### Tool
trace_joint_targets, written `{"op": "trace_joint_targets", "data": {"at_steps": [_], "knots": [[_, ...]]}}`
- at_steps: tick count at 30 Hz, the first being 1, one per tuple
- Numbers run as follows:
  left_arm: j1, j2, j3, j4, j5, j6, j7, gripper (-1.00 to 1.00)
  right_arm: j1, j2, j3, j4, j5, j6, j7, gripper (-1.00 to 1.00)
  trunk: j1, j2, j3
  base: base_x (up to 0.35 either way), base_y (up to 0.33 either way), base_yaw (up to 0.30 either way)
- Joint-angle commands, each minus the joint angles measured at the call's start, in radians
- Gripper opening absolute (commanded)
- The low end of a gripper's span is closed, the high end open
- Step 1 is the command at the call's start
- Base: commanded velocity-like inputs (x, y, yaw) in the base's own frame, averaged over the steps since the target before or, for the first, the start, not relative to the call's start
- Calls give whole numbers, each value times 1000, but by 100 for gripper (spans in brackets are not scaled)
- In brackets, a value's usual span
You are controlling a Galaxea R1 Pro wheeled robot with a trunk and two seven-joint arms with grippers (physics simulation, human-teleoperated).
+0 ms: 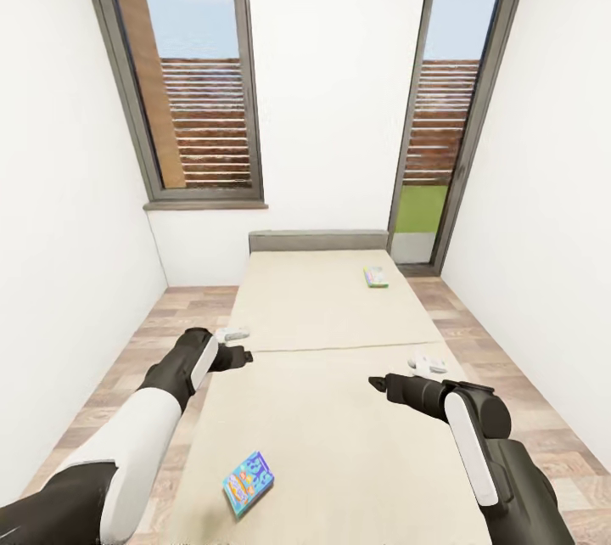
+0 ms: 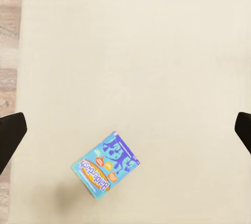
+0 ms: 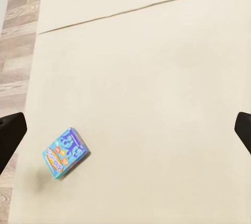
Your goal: Put all the toys in the child's room - the three board games (two on the bed and one on the table), the two jigsaw puzzles on the table, and the tennis ball on the table - inside the toy box on the table in the child's room.
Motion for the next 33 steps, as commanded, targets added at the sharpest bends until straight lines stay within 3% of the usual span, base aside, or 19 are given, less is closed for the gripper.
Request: {"op": "trace_joint_targets", "data": {"at_steps": [1, 6, 11, 16, 33], "knots": [[-2, -1, 6, 0, 4, -1, 2, 100, -1, 1, -2, -1, 0, 5, 1, 100, 1, -2, -4, 0, 0, 0], [-1, -2, 4, 16, 5, -63, 3, 100, -2, 1, -2, -1, 0, 5, 2, 100, 1, -2, -12, 0, 0, 0], [0, -2, 4, 105, 5, -164, 4, 100, -2, 0, -2, -2, 0, 5, 1, 100, 1, -2, -20, 0, 0, 0], [0, -1, 5, 147, 1, -222, 9, 100, -2, 0, -2, -3, 0, 5, 1, 100, 1, -2, -29, 0, 0, 0], [0, -1, 2, 158, 3, -240, 7, 100, -2, 1, -2, -2, 0, 5, 1, 100, 1, -2, -57, 0, 0, 0]]}}
